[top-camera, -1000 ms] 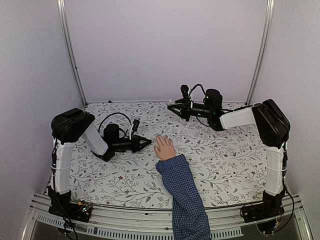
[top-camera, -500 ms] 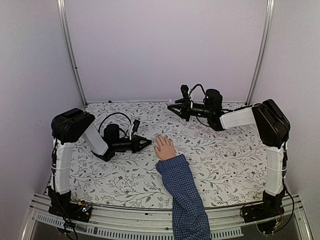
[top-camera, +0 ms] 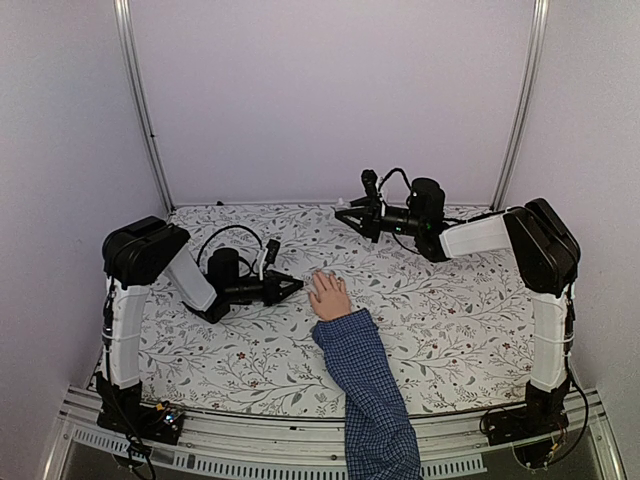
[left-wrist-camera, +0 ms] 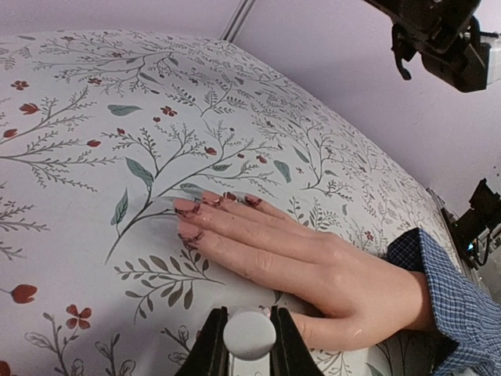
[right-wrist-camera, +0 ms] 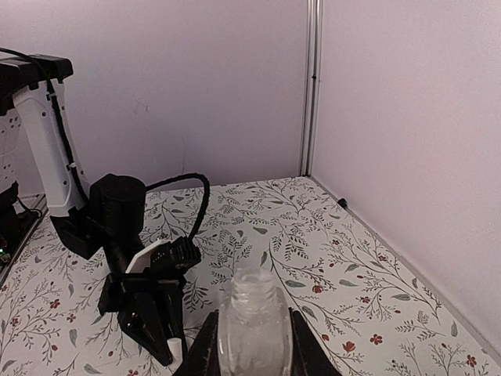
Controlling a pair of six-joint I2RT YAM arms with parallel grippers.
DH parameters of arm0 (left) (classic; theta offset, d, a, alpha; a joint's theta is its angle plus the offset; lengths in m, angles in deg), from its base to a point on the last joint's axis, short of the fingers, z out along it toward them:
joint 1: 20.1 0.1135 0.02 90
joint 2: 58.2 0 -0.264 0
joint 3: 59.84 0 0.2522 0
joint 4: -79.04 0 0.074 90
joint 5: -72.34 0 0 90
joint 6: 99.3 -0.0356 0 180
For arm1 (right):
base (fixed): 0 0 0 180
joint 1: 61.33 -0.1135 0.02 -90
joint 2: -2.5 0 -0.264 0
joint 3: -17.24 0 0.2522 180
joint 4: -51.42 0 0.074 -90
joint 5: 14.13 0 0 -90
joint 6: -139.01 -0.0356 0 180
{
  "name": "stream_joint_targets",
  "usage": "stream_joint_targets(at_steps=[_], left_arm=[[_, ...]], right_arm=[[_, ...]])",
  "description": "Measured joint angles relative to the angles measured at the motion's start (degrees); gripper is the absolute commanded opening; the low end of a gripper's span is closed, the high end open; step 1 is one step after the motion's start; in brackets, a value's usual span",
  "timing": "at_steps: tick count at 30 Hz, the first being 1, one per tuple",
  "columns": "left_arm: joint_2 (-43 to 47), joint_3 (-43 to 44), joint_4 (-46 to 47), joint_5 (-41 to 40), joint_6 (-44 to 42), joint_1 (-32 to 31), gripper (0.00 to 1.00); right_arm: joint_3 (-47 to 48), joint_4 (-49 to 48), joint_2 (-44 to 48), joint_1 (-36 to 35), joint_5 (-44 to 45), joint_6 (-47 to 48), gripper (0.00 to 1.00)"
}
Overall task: Paint the nails
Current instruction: Paint the nail polish on the nail.
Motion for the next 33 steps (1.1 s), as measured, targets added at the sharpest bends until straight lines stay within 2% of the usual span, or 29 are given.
stream_joint_targets(at_steps=[33], left_arm=[[0.02,0.44,-0.61,-3.41,0.00,0.22,0.00]], right_arm=[[0.00,0.02,0.00,0.00,0.02,0.15,0.00]])
